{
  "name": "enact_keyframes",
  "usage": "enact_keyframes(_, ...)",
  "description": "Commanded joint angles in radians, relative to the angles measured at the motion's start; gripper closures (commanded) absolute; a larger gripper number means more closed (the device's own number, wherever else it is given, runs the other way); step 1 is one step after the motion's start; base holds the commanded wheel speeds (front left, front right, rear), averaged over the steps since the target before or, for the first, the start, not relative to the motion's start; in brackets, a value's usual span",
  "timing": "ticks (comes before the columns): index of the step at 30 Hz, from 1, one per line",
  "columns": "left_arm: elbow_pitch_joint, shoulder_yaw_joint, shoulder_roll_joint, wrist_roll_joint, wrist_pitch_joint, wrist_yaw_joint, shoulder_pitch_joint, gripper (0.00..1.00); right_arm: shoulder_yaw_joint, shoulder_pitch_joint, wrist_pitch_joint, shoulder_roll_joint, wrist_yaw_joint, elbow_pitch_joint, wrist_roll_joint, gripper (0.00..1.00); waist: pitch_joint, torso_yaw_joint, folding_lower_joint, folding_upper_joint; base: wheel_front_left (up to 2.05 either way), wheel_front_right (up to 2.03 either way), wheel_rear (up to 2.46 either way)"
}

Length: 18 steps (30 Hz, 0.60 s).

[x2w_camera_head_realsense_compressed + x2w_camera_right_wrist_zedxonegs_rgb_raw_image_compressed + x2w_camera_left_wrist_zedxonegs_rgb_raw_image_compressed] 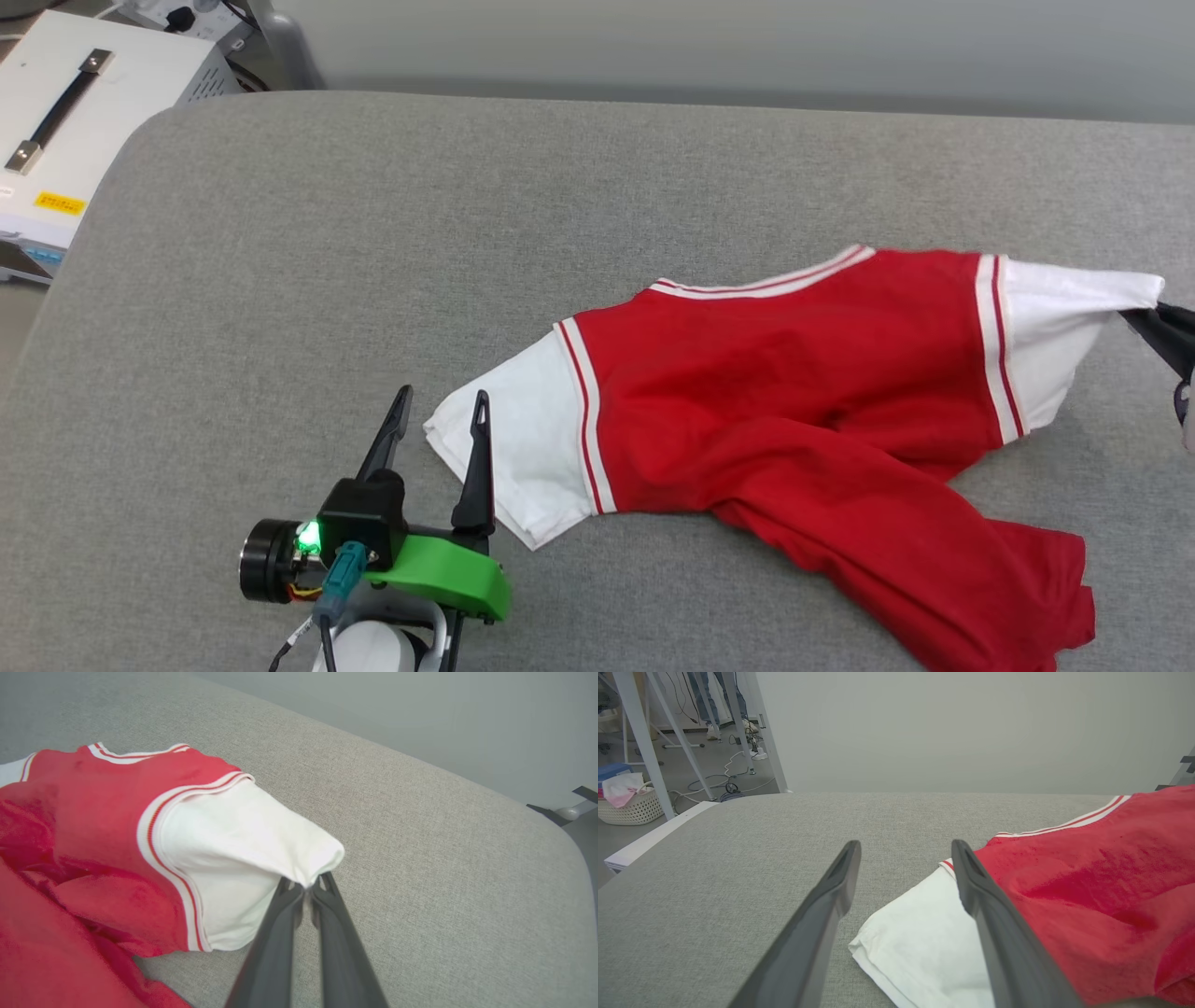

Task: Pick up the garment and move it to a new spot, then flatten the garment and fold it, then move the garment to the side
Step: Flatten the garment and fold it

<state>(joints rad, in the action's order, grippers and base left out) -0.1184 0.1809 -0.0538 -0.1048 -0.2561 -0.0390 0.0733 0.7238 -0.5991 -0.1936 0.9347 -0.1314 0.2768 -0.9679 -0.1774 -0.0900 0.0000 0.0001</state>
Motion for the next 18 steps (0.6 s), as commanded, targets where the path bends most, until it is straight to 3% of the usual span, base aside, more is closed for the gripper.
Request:
enact_keyframes(1, 0.004, 0.001, 0.004, 0.009, -0.006, 0.006, 0.013, 0.0, -0.024, 0.028, -0.005, -0.013, 0.001, 0.029, -0.011, 1.0, -0.028, 0.001, 0.0, -0.0001, 0.0, 0.0, 0.0)
enact_keyframes(8, 0.0, 0.01, 0.004, 0.008, -0.006, 0.01, 0.056, 0.0, -0.119, 0.075, -0.029, -0.097, 0.001, 0.271, -0.018, 1.0, -0.087, -0.022, 0.0, -0.0001, 0.0, 0.0, 0.0)
enact_keyframes(13, -0.005, 0.015, 0.004, 0.006, -0.006, 0.011, 0.075, 0.0, -0.131, 0.089, -0.067, -0.171, 0.001, 0.432, -0.013, 1.0, -0.107, -0.043, 0.0, -0.0001, 0.0, 0.0, 0.0)
enact_keyframes(17, -0.011, 0.008, 0.004, 0.004, -0.006, 0.007, 0.072, 0.0, -0.13, 0.095, -0.045, -0.206, 0.001, 0.474, -0.013, 1.0, -0.093, -0.042, 0.0, -0.0001, 0.0, 0.0, 0.0)
enact_keyframes(18, -0.014, 0.003, 0.004, 0.005, -0.006, 0.007, 0.067, 0.0, -0.133, 0.094, -0.023, -0.211, 0.001, 0.475, -0.011, 0.95, -0.083, -0.038, 0.0, -0.0001, 0.0, 0.0, 0.0)
